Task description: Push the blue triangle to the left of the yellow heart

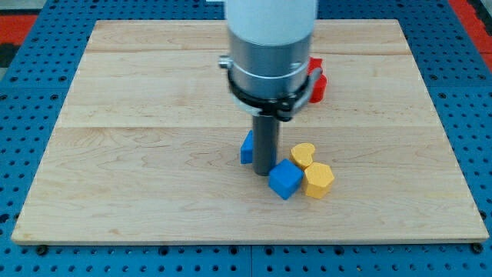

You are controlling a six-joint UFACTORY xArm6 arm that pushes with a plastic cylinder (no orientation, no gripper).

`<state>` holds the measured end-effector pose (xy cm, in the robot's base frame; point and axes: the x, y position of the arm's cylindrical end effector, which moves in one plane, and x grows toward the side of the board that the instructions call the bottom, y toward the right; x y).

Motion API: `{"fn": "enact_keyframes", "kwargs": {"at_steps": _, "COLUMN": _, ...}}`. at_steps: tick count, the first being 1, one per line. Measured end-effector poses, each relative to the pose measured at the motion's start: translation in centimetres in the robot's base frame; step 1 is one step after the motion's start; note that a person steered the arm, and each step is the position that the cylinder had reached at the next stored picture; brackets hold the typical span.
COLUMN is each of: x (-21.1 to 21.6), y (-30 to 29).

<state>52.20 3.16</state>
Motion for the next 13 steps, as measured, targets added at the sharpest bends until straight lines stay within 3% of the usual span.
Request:
{"fn": "enact_keyframes", "kwargs": {"at_steps": 1, "x": 0.4, "y": 0.1}}
{"fn": "enact_keyframes", "kwargs": {"at_steps": 3, "x": 1.0, "y": -11.1}}
{"fn": "enact_keyframes", "kwargs": {"at_steps": 4, "x": -0.4, "y": -16.5}}
{"fn": "enact_keyframes", "kwargs": {"at_steps": 5, "x": -4.9, "y": -18.7}}
{"fn": "enact_keyframes", "kwargs": {"at_steps": 7, "x": -7.0, "y": -10.2}}
{"fn": "enact_keyframes", "kwargs": {"at_steps": 9, "x": -3.4, "y": -3.2}}
{"fn": "enact_keyframes", "kwargs": {"at_steps": 10, "x": -1.4, "y": -2.5}}
{"fn": "enact_keyframes", "kwargs": {"at_steps": 13, "x": -1.3, "y": -2.7}}
